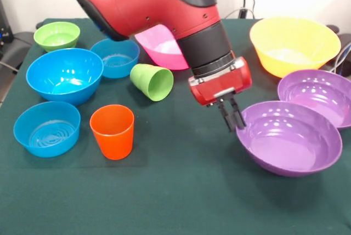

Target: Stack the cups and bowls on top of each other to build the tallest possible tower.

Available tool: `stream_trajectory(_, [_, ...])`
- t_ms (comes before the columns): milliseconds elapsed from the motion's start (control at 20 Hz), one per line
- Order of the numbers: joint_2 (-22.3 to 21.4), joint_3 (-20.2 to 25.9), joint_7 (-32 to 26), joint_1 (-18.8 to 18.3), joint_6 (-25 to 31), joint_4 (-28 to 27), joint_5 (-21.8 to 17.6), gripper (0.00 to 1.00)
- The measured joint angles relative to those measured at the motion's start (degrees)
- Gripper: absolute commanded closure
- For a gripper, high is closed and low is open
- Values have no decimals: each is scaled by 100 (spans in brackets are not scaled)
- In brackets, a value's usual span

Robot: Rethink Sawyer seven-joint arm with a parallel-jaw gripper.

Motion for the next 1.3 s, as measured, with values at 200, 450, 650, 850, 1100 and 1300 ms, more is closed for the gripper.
stream_trajectory(200, [-115,24,0,96,-273,-208,-330,100])
stream_trajectory(450, [-103,60,0,-30,-278,-310,-496,100])
stream_trajectory(650, [-111,83,0,-154,-408,-314,-636,100])
stream_trajectory(850, [-111,190,0,-358,-841,-313,-903,100])
stream_trajectory(1100, [-69,552,0,-717,-1224,-313,-1291,100])
stream_trajectory(1300, [-4,1044,0,-1115,-1335,-321,-1679,100])
